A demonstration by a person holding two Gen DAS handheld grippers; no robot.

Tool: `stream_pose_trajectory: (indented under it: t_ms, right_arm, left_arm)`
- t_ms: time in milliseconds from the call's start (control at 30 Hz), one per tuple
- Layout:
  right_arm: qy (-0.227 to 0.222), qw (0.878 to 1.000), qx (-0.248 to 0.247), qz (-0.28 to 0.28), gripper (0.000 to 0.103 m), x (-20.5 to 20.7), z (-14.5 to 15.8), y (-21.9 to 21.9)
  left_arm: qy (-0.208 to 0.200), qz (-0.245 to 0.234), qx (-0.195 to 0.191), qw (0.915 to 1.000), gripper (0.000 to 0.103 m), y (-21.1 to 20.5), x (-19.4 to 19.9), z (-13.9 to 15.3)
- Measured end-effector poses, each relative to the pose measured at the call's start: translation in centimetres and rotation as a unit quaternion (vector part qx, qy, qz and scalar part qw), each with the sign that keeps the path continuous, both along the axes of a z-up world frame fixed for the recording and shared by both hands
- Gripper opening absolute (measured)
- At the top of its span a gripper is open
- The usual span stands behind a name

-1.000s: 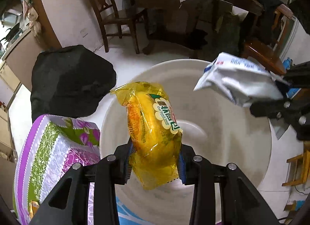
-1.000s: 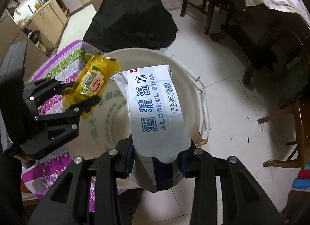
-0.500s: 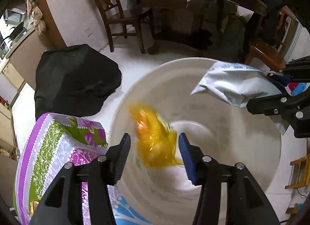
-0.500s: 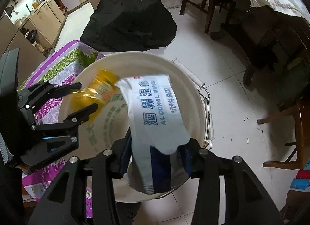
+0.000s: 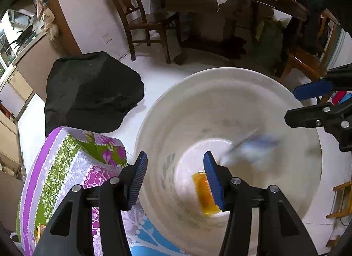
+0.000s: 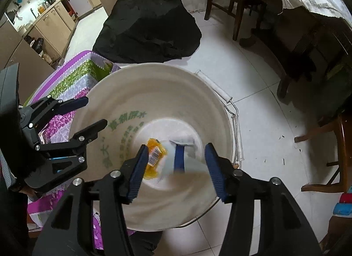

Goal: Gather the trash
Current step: 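Move both open tools back over the table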

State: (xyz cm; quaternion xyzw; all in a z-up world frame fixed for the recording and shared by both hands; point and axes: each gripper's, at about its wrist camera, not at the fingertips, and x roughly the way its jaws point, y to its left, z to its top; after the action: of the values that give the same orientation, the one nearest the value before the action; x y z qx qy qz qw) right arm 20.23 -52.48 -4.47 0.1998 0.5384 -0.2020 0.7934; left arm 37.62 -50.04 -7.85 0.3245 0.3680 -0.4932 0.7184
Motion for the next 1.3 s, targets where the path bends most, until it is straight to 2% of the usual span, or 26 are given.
stream_pose_trajectory:
  t_ms: [300,367,500,600,700,800,867,900,1033,1167,1300]
  right_arm:
    - [0.001,1.0,-0.005,0.002,0.053,-0.5,-0.4,0.5]
    - [-0.001,1.0,-0.012,0.004,0.053,-0.6,-0.4,0.8]
    - [-0.009,1.0,-0.022,0.012,0.053,-1.0,-0.3,1.3]
    - [-0.019,0.999,-0.024,0.012,0.053,-1.4,-0.5,1.7]
    - [-0.05,0.998,-0.027,0.002,0.053,-2.4,-0.6,2.2]
    - [-0.09,0.992,-0.089,0.003,0.054,-3.5,0.2,4.2]
    - [-0.118,0.986,-0.116,0.012,0.063,-4.3,0.4,5.9]
    - [-0.128,0.985,-0.119,0.017,0.067,-4.5,0.5,6.4]
    - [-0.176,0.973,-0.143,0.036,0.068,-5.8,0.4,9.9]
    - [-0.209,0.964,-0.159,0.05,0.068,-6.4,0.0,13.3]
    - [-0.229,0.961,-0.142,0.065,0.068,-6.4,-0.7,16.0]
  left_arm:
    - [-0.003,0.002,0.0,1.0,0.056,0.1,-0.7,-0.4]
    - [-0.006,0.004,-0.004,1.0,0.06,0.2,-1.0,-0.3]
    - [-0.016,0.009,-0.018,0.9997,0.061,0.6,-1.5,0.1]
    - [-0.027,0.016,-0.032,0.999,0.061,1.1,-2.1,0.6]
    - [-0.026,0.026,-0.05,0.998,0.062,2.1,-2.7,1.1]
    - [-0.032,0.045,-0.085,0.9948,0.063,4.5,-3.6,1.9]
    - [-0.056,0.065,-0.109,0.9903,0.07,6.7,-4.5,2.1]
    - [-0.071,0.075,-0.115,0.988,0.07,7.9,-5.0,2.0]
    - [-0.101,0.104,-0.121,0.982,0.07,12.2,-6.4,1.3]
    - [-0.091,0.141,-0.116,0.979,0.07,16.6,-6.2,0.3]
    - [-0.083,0.189,-0.118,0.9712,0.069,21.3,-5.6,-0.2]
